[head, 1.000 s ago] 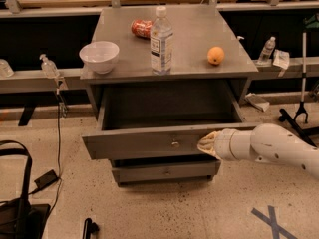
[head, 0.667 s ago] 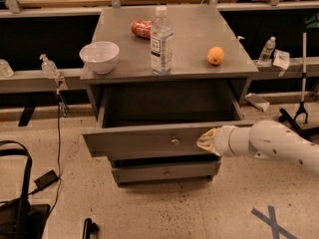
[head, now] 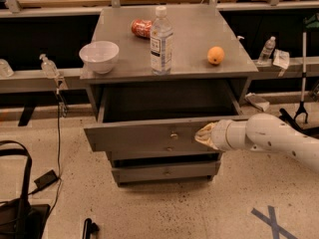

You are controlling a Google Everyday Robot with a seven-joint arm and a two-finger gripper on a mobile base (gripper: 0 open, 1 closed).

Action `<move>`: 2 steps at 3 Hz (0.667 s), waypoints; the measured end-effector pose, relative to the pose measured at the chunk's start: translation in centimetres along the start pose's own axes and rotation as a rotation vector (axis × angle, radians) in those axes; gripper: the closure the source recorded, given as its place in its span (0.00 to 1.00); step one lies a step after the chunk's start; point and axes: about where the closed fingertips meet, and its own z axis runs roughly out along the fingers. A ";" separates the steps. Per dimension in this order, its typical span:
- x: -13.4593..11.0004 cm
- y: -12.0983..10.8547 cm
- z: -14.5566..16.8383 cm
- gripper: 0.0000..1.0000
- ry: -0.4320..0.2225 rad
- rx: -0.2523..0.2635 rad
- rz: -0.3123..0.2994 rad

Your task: Close top drawer

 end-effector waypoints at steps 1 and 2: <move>-0.1 -1.0 1.1 1.00 -0.006 0.001 -0.002; -0.2 -2.0 1.7 1.00 -0.010 0.007 -0.006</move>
Offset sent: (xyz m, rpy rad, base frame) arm 0.0407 0.0005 0.0027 0.0036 -0.0253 -0.0007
